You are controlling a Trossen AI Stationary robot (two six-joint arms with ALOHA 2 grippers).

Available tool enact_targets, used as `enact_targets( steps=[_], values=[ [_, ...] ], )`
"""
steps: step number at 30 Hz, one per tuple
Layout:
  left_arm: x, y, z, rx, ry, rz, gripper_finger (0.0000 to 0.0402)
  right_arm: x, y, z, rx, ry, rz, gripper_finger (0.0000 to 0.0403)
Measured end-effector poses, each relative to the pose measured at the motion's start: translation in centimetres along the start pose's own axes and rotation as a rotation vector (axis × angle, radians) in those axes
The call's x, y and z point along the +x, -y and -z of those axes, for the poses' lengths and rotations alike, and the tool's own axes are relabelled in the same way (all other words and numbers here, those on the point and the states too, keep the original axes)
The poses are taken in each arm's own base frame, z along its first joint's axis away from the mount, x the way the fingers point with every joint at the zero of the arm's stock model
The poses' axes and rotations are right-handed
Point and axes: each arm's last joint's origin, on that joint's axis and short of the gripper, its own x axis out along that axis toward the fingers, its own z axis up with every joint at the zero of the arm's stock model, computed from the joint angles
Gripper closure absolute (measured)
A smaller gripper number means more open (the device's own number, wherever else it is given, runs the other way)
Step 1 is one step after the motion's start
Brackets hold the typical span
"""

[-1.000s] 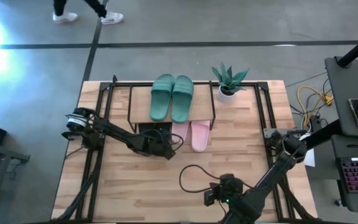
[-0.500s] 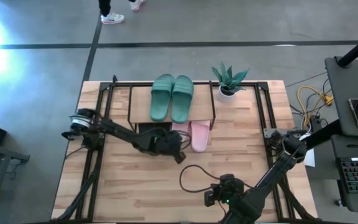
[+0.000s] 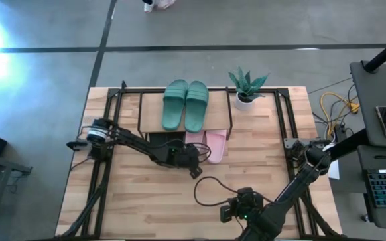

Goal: Pick and place slides into the shelf
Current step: Adjust the black and pink slides under the shelf

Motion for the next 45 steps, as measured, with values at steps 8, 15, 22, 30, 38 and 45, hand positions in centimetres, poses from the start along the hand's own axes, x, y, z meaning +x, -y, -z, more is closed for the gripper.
enact_targets(
  steps=[8,15,22,30,38,45],
  values=[
    [0.3,-1.2,-0.8,0.045,0.096,-0.155,0.0401,0.0,0.0,0.0,0.001,0.002,-0.001,0.0390],
    [0.1,-0.7,-1.3,0.049,0.085,-0.047,0.0401,0.5,-0.2,-0.5,0.006,0.021,0.012,0.0390],
    [-6.4,3.8,0.2,0.139,0.066,0.240,0.0401,5.4,0.3,-2.4,0.040,0.007,0.166,0.0390],
    [-16.4,6.4,7.4,0.188,0.081,0.339,0.0401,11.3,0.4,-3.6,0.036,-0.090,0.046,0.0390],
    [-18.7,5.1,12.2,0.028,0.124,0.335,0.0401,13.5,2.3,-5.8,0.011,-0.048,0.129,0.0390],
    [-18.6,5.0,12.9,0.048,0.118,0.330,0.0401,15.3,1.2,-8.3,-0.051,-0.040,0.108,0.0390]
  ],
)
